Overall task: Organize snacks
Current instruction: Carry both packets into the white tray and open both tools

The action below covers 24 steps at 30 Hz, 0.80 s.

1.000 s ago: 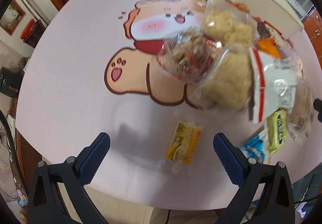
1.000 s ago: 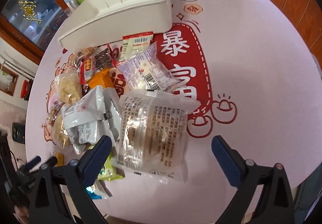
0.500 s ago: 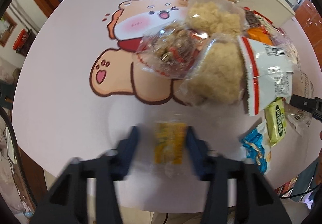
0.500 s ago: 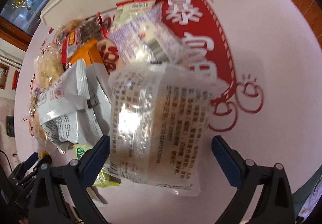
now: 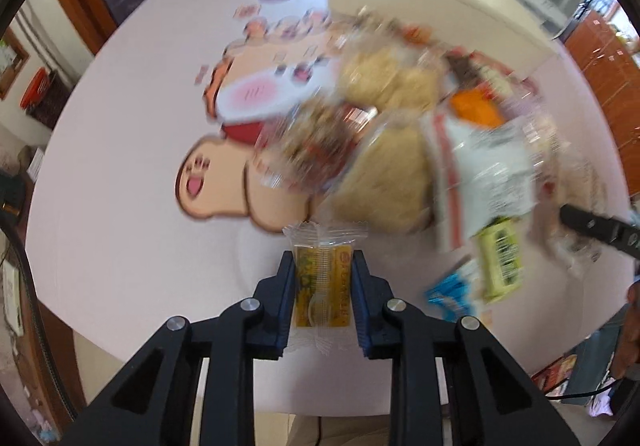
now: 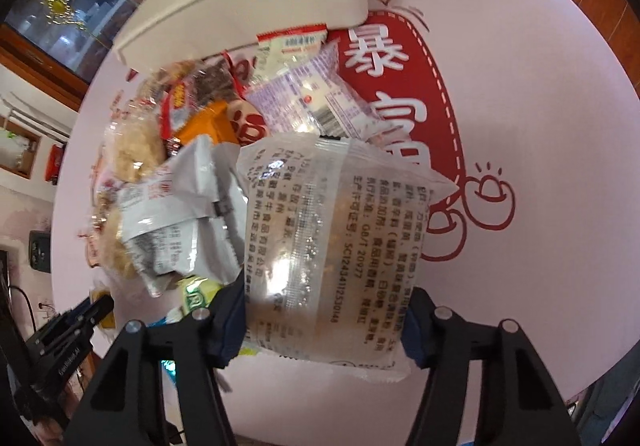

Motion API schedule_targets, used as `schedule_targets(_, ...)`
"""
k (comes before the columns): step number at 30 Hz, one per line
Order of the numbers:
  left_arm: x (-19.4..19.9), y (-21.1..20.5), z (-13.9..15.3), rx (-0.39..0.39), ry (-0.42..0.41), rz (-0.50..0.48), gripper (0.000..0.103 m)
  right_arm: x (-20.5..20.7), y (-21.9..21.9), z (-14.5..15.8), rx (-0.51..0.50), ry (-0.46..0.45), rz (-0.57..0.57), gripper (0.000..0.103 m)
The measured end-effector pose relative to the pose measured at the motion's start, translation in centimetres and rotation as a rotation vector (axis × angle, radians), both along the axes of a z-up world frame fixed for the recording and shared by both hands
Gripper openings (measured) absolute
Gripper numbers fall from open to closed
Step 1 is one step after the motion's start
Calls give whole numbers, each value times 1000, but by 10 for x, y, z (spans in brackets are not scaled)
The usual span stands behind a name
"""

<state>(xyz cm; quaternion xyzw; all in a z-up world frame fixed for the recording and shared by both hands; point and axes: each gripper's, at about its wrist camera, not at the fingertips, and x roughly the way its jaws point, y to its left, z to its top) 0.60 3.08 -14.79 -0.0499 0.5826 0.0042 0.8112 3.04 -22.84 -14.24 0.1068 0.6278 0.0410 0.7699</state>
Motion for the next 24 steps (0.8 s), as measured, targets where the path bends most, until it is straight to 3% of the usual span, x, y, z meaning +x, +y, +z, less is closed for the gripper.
schedule_targets(6, 12, -7, 78, -48, -150, -58, 24, -6, -5, 47, 51, -100, 33, 62)
schedule_targets(14, 75, -16, 184, -34, -324, -141, 24, 27, 2, 137, 58, -320, 84, 62)
schedule_targets(20, 147, -22, 236, -70, -404, -179, 24, 84, 10, 198, 44, -447, 67, 63)
schedule_targets(24, 197, -28, 248, -85, -422, -201, 24, 128, 17, 213, 7, -495, 30, 63)
